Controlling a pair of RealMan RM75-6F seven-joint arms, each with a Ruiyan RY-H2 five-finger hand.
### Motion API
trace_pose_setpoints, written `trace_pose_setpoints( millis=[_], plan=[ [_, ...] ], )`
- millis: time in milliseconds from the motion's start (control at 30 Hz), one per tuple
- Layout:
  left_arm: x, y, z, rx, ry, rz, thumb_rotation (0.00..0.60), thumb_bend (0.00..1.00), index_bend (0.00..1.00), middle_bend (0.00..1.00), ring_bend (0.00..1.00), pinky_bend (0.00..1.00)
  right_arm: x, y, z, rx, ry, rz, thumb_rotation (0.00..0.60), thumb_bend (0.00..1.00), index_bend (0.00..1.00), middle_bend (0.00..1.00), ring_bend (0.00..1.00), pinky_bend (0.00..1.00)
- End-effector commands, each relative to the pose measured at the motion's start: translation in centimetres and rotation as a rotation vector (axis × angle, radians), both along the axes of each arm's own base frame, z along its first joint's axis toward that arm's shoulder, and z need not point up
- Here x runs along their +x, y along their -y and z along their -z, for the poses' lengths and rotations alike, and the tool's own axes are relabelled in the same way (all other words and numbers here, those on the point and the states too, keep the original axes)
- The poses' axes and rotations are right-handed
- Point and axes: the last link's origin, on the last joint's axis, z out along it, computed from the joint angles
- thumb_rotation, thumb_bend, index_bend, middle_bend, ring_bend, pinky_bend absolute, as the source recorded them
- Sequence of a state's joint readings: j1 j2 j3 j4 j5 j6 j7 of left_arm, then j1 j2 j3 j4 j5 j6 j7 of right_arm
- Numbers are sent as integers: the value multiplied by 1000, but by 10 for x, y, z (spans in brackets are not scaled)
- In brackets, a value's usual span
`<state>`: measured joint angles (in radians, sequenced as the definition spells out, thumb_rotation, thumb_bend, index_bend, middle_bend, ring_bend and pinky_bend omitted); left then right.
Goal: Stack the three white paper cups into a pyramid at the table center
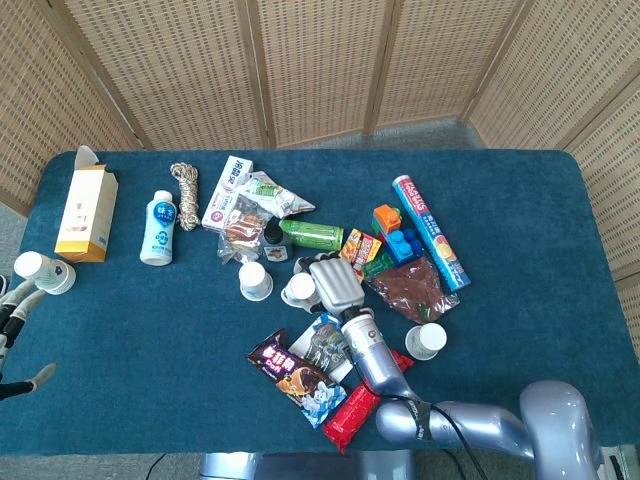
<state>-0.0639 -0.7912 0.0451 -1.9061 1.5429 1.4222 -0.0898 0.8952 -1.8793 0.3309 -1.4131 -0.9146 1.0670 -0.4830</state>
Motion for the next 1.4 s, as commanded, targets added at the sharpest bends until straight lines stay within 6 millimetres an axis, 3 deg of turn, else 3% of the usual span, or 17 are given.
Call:
trace_pose_setpoints(
  millis=[33, 1400],
  plan=[
    [0, 0, 0, -1, -1, -2, 600, 283, 37, 0, 0, 0, 0, 0, 4, 4, -7, 5, 600, 335, 411, 489, 341, 323],
    [-2, -1, 3, -23, -2, -13, 600, 282, 36, 0, 0, 0, 24, 1, 22, -11, -70, 6, 600, 312, 407, 489, 341, 323]
  ],
)
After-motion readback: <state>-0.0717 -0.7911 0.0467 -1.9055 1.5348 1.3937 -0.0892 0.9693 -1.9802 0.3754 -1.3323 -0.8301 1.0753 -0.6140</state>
